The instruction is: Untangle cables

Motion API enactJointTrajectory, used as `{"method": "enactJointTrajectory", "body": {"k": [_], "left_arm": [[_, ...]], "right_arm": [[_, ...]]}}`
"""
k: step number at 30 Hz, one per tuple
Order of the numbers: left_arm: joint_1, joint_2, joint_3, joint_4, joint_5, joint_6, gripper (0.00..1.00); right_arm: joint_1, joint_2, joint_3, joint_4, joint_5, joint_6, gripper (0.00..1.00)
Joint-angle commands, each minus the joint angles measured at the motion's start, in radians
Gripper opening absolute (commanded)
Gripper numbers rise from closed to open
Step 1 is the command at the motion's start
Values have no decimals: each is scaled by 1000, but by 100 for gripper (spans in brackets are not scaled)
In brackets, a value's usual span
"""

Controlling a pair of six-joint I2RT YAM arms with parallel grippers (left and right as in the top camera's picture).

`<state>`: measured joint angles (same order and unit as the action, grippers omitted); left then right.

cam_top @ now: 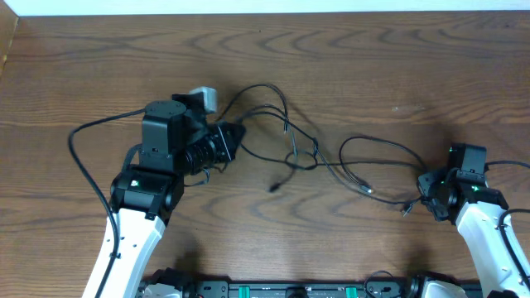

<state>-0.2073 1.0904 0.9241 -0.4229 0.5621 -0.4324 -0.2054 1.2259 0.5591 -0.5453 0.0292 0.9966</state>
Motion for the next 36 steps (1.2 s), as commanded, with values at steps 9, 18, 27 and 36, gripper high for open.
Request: {"method": "enactJointTrajectory", "body": {"k": [9, 18, 27, 36], "left_arm": [[3, 51, 9, 0, 218, 178, 8], [3, 80, 9, 106, 477, 215, 8], [3, 80, 9, 228, 684, 214, 8], [-35, 80, 9, 281, 763, 211, 8]], "right_arm": [[-9, -3, 1, 154, -285, -233, 78], [73, -2, 1, 370, -688, -543, 91], [254, -2, 1, 477, -684, -550, 95], [392, -2, 1, 574, -627, -550, 96]]}}
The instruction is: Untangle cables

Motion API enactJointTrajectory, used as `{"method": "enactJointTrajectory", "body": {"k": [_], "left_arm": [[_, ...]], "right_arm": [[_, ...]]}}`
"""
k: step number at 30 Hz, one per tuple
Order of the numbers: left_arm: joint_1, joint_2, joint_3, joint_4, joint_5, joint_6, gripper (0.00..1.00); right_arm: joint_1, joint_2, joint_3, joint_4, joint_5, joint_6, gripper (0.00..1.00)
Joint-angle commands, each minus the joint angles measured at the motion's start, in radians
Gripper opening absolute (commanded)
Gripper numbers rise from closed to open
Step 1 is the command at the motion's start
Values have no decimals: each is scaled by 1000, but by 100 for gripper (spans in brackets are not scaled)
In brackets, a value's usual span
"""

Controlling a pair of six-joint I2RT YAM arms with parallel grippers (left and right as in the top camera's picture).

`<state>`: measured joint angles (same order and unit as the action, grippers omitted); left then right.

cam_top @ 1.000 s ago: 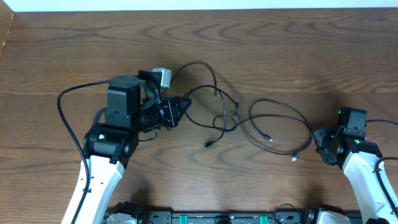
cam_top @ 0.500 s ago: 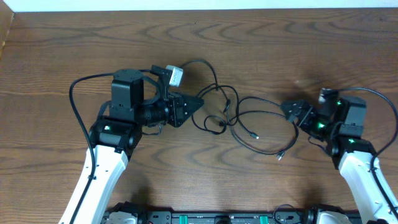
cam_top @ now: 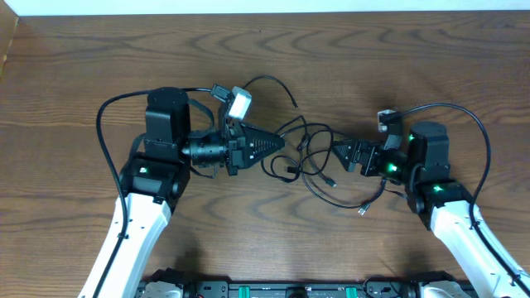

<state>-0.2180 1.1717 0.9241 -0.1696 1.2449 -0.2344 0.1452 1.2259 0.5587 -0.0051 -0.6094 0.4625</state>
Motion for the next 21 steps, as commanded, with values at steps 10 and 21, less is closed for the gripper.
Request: {"method": "enactJointTrajectory", "body": {"k": [10, 21], "left_arm": [[-94, -1, 9, 56, 72, 13, 8], [-122, -1, 9, 56, 114, 13, 8]], "right_arm": [[171, -2, 2, 134, -32, -145, 97], [223, -2, 2, 145, 66, -191, 79]]}}
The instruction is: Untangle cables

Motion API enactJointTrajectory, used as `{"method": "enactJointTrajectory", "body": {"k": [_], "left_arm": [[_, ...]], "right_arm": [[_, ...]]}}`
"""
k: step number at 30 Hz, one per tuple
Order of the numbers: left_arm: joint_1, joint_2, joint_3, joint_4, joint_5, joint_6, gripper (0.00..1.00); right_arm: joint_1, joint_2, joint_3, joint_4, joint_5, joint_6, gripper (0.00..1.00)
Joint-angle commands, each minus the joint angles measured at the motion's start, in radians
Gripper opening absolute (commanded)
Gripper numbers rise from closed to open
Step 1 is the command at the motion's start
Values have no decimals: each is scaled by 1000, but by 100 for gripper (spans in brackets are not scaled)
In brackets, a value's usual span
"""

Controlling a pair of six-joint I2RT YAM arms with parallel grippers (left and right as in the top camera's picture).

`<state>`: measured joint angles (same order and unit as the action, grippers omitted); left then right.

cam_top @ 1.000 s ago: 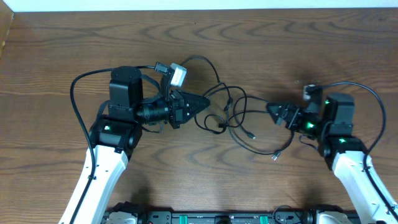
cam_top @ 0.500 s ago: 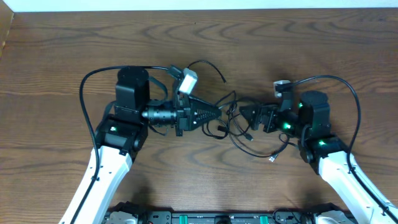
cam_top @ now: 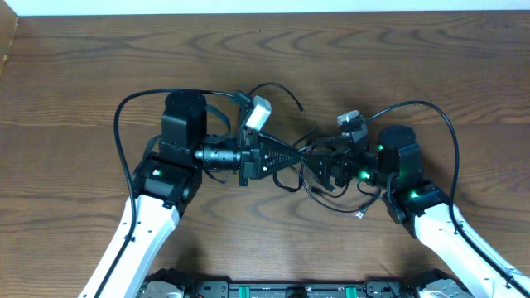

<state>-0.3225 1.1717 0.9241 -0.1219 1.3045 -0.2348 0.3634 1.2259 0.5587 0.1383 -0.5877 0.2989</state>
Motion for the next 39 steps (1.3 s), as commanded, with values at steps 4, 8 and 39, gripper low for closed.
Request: {"method": "enactJointTrajectory", "body": {"k": [4, 8, 39], "left_arm": [[-56, -1, 9, 9, 94, 13, 8], [-83, -1, 9, 10, 103, 14, 8], [-105, 7, 9, -219, -525, 16, 66]], "right_arm": [[5, -2, 2, 9, 98, -27, 72], [5, -2, 2, 51, 126, -27, 72], [-103, 6, 29, 484, 549, -18, 1]]}}
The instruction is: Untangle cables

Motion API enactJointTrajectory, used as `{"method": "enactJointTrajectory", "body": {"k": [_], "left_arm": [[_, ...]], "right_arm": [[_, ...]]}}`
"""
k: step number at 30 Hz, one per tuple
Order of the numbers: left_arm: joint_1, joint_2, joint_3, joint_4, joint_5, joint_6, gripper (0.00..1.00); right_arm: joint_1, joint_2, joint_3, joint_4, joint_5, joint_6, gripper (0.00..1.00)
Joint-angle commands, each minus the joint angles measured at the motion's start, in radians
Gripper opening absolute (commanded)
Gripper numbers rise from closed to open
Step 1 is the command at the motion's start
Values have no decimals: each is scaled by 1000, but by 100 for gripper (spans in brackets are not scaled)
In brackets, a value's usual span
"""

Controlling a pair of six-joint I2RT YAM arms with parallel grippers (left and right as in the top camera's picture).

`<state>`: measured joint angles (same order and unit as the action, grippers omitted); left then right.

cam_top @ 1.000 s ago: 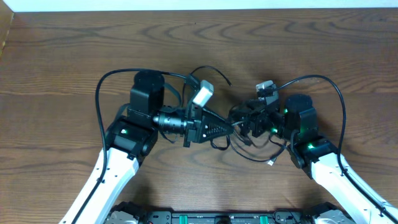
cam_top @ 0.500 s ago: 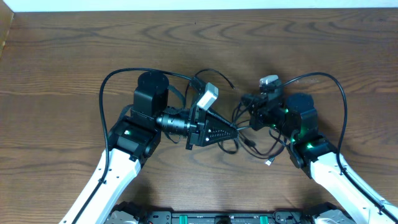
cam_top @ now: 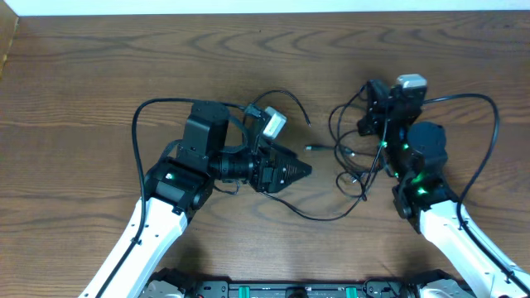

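Note:
Thin black cables lie on the wooden table (cam_top: pixel 99 66). A loose tangle of loops (cam_top: pixel 348 156) hangs just left of my right gripper (cam_top: pixel 369 118), which points toward the far side and looks shut on strands of it. One free end with a small plug (cam_top: pixel 311 149) sticks out to the left. My left gripper (cam_top: pixel 305 171) points right, its fingers tapered together to a tip. A slack strand (cam_top: pixel 331 217) runs from under it in a low curve to the tangle. Another strand (cam_top: pixel 290 101) arcs over the left wrist.
Each arm's own thick black lead loops beside it, one on the left (cam_top: pixel 141 116), one on the right (cam_top: pixel 490 116). A black rail (cam_top: pixel 290 290) runs along the near edge. The table's far edge meets a white strip (cam_top: pixel 265 7).
The grippers have come apart: the right one is now farther right and toward the far side with the tangle, the left one slightly nearer and lower. The tangle is looser, and a strand stretches between them.
At first the cables lay spread across the middle, the left gripper at their left end, the right gripper far right. Then both grippers had closed in and the cables were bunched. Then they met at the knot. Now they are apart, the tangle beside the right gripper.

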<state>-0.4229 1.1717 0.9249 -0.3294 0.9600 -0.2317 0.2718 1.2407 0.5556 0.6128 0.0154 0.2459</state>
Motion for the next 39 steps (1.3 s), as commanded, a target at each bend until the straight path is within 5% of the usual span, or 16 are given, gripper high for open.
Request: {"method": "enactJointTrajectory", "body": {"k": [1, 9, 18, 25, 32, 33, 34, 35, 38, 39], "left_arm": [[-4, 10, 8, -9, -184, 13, 68], [-6, 83, 8, 16, -259, -3, 81], [-83, 231, 8, 201, -258, -220, 99], [-177, 325, 8, 407, -269, -313, 98], [-204, 372, 8, 402, -585, -332, 99], [-200, 371, 8, 390, -645, -332, 93], [-193, 369, 8, 383, -718, -332, 76], [-180, 364, 8, 387, -778, -332, 49], [-138, 340, 9, 415, -842, -358, 11], [-119, 326, 9, 429, -841, -364, 8]], "right_arm": [[-11, -8, 37, 10, -82, 41, 1], [-11, -64, 129, 16, -340, 170, 1], [-10, -215, 139, 7, -415, 169, 1], [-10, -283, 138, -10, -458, 169, 1], [-10, -335, 138, -37, -500, 152, 1], [-10, -343, 138, -46, -498, 134, 1], [-10, -353, 138, -62, -487, 109, 1], [-10, -362, 138, -84, -466, 80, 1], [-10, -379, 138, -158, -369, 1, 1], [-10, -380, 138, -194, -315, -37, 1]]}}
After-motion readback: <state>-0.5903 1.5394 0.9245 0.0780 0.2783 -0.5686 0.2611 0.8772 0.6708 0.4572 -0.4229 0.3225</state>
